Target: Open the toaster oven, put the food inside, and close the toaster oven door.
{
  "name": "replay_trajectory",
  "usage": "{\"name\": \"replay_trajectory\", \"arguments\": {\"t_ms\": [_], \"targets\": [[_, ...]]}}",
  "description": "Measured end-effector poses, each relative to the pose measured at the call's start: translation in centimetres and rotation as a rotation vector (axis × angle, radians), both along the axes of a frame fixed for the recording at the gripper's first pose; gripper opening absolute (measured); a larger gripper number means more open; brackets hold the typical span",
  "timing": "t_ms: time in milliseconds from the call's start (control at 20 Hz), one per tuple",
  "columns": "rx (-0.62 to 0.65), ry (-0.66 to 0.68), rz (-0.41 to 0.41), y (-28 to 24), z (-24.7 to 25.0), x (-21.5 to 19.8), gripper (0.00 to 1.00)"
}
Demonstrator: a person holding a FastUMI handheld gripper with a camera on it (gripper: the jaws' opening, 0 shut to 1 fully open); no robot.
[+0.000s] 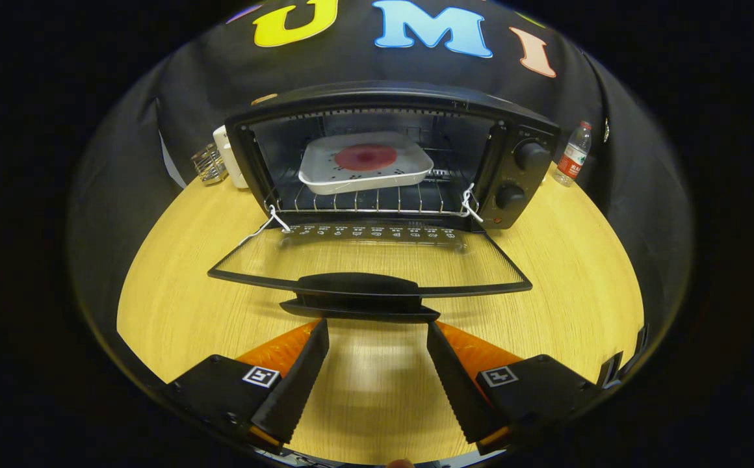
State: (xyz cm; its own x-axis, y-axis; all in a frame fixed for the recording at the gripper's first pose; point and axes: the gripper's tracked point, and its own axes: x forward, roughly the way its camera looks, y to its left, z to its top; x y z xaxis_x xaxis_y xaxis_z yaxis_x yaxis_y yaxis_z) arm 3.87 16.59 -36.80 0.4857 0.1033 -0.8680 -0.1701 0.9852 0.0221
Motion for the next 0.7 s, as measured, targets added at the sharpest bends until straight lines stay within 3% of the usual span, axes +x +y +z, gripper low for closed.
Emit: {"name": "replay_trajectory", "arguments": {"t_ms": [700], "targets": [[0.018,-0.214,0.006,-0.3,5.9,3.3,0.97]]}}
